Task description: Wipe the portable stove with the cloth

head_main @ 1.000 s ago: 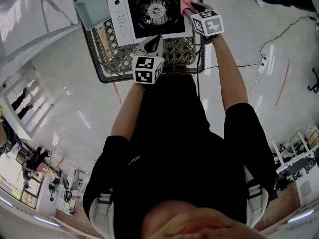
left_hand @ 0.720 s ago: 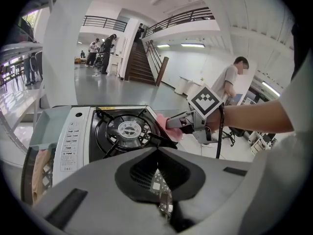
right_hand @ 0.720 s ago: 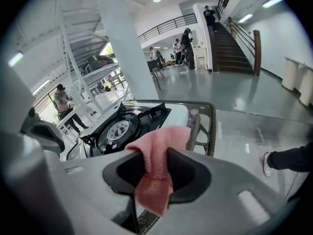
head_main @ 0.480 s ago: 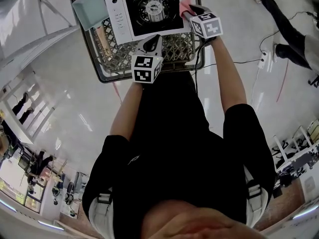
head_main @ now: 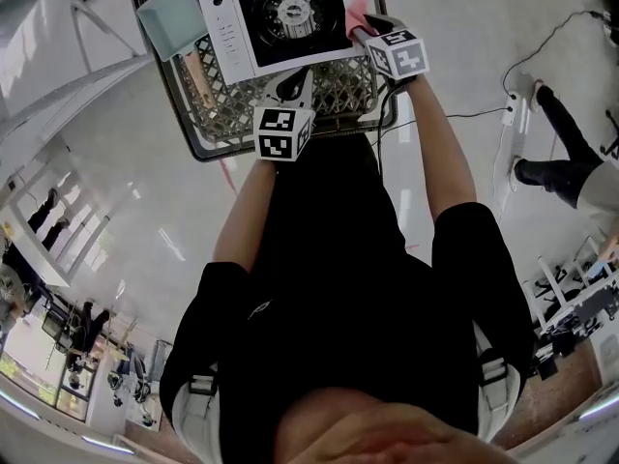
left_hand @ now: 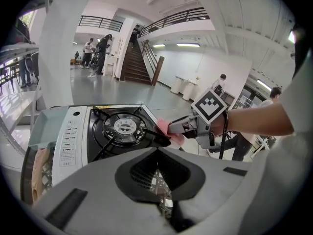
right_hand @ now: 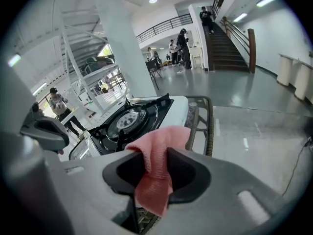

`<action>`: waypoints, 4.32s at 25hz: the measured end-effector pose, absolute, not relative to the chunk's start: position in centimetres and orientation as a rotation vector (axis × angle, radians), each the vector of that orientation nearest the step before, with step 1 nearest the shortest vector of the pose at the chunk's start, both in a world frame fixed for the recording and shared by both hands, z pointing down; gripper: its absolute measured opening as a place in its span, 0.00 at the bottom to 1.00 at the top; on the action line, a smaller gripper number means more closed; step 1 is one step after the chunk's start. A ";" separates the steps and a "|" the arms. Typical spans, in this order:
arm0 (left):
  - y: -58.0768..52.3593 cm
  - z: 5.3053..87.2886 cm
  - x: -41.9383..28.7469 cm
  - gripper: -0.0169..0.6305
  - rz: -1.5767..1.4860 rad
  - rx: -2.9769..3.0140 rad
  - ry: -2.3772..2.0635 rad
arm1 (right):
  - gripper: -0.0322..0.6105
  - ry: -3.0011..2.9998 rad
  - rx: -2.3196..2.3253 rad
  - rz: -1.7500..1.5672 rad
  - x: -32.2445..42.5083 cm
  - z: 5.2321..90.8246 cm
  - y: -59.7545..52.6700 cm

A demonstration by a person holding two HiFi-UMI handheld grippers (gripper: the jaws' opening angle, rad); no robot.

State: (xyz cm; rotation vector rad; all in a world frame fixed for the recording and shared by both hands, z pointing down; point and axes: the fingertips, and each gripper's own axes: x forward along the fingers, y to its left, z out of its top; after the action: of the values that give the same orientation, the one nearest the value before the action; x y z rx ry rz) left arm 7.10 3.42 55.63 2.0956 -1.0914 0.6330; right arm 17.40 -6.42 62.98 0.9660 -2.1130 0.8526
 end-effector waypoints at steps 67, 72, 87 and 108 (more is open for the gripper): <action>8.1 42.7 -2.9 0.03 0.292 2.260 -1.408 | 0.10 -2.279 1.399 0.376 10.4 43.5 7.7; 9.6 41.5 -3.4 0.03 0.289 2.301 -1.454 | 0.10 -2.333 1.347 0.262 8.2 41.1 10.0; 14.9 33.9 -0.7 0.03 0.191 2.367 -1.694 | 0.10 -2.591 1.318 0.071 8.7 32.6 14.1; 26.4 26.6 9.7 0.03 0.064 2.370 -1.828 | 0.10 -2.775 1.327 -0.028 18.3 24.9 25.4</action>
State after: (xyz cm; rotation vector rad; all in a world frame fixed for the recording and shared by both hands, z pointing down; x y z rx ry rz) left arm 9.65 26.35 26.64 2.3703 -1.8283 0.0638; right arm 18.30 25.36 24.94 1.3268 -2.7749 -0.0281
